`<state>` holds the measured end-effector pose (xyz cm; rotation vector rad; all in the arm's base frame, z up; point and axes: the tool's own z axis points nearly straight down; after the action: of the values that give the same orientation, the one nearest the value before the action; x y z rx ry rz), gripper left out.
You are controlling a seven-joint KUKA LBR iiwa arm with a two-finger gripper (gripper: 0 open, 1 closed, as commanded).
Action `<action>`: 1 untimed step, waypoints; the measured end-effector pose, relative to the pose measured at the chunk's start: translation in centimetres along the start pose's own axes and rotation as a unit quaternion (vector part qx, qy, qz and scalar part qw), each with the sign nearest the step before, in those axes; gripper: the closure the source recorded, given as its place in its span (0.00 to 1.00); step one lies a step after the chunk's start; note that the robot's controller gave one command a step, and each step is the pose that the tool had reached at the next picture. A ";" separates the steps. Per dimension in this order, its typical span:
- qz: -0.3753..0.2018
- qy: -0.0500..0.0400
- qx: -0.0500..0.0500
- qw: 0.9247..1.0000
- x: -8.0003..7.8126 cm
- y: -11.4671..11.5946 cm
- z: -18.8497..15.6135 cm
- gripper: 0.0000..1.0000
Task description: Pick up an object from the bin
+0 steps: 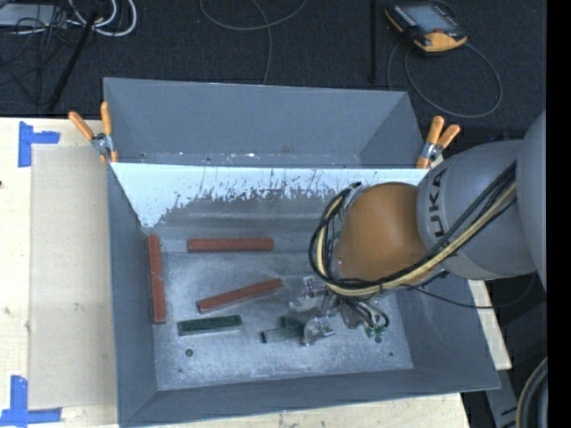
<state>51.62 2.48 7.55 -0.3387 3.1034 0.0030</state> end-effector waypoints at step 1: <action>0.000 0.000 0.000 1.000 0.0 0.0 0.0 1.00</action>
Offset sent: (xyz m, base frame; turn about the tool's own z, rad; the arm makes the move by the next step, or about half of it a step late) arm 0.0010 0.0039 0.1641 0.0771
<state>51.62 2.48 7.55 -0.3381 3.1036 0.0032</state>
